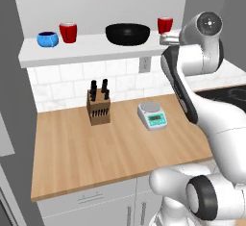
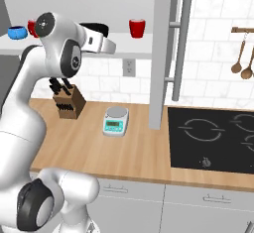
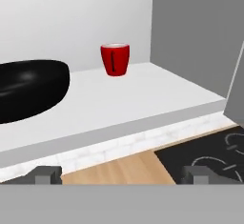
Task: Gather all objects into one cabinet and sort the glasses and bowls to opposite sides.
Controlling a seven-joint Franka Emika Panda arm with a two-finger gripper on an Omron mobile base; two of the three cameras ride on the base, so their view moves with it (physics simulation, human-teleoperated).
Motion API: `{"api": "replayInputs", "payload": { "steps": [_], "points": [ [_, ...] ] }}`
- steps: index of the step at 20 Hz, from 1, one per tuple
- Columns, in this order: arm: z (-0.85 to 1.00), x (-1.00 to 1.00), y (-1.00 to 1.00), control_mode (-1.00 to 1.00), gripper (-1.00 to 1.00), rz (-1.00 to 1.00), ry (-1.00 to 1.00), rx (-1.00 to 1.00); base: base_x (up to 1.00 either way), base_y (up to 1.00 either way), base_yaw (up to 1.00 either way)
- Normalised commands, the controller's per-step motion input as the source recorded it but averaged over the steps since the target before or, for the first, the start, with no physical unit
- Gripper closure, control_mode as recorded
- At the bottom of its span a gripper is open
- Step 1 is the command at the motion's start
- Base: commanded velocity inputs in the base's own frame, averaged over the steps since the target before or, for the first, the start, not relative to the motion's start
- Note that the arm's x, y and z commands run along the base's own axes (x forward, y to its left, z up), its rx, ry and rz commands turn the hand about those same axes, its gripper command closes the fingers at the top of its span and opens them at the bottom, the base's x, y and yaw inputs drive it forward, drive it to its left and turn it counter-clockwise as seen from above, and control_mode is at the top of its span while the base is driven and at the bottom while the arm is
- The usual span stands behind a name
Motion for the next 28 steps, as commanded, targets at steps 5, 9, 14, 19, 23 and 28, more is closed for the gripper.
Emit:
{"api": "replayInputs", "payload": {
  "steps": [5, 9, 14, 19, 23, 28],
  "points": [
    [0.13, 0.21, -0.28, -1.00, -1.00, 0.00, 0.05, 0.00, 0.00, 0.00, 0.00],
    [0.00, 0.42, -0.08, -1.00, -1.00, 0.00, 0.03, 0.00, 0.00, 0.00, 0.00],
    [0.00, 0.40, -0.02, -1.00, -1.00, 0.00, 0.01, 0.00, 0.00, 0.00, 0.00],
    [0.00, 0.44, -0.05, -1.00, -1.00, -0.01, 0.00, 0.00, 0.00, 0.00, 0.00],
    [0.00, 0.48, -0.03, -1.00, -1.00, -0.01, 0.00, 0.00, 0.00, 0.00, 0.00],
    [0.00, 0.44, -0.01, -1.00, -1.00, -0.01, 0.01, 0.00, 0.00, 0.00, 0.00]
  ]
}}
